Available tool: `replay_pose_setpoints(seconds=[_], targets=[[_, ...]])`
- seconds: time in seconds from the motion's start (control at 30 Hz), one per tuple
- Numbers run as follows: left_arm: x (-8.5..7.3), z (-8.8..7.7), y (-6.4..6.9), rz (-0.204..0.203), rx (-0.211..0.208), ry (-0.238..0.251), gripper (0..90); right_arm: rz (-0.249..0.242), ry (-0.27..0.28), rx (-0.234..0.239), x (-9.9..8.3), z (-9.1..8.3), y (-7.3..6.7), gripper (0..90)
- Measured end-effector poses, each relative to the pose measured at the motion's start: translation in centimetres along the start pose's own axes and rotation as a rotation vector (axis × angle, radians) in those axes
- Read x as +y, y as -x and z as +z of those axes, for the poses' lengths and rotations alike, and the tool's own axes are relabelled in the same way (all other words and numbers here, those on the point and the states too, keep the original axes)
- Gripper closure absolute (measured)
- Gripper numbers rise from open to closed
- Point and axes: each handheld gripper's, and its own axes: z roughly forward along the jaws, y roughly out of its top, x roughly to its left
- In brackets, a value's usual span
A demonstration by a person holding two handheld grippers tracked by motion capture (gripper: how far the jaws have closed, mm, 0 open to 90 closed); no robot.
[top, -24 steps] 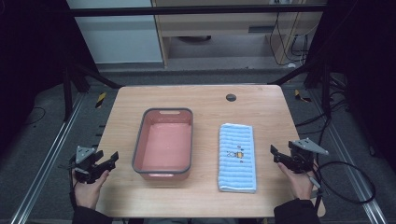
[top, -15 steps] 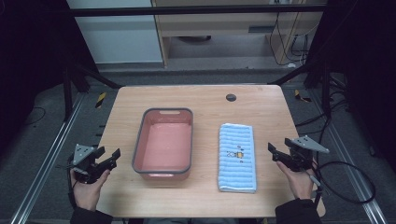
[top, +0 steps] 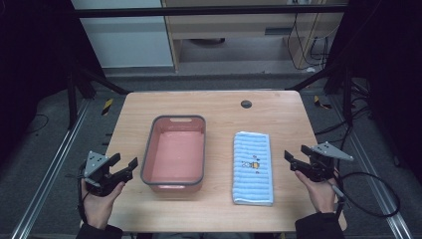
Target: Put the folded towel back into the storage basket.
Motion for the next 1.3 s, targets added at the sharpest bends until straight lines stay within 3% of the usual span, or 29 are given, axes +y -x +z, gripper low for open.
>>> replay_pose_setpoints(seconds=[0.4,0.63,0.97,1.3], targets=[[1.4,0.6,2.0,0.009,-0.038,0.017,33.8,0.010,0.024,0.024,1.4,-0.5,0.6,33.0],[2.5,1.2,4.3,0.020,-0.074,0.037,34.8,-0.001,0.041,0.042,2.8,-0.3,0.3,33.5],[2.8,2.8,7.6,0.053,-0.132,0.032,35.6,-0.036,0.047,0.049,5.1,0.4,-0.5,34.2],[2.9,4.1,10.6,0.080,-0.177,0.024,35.6,-0.044,0.033,0.051,5.6,1.7,-0.8,33.4]])
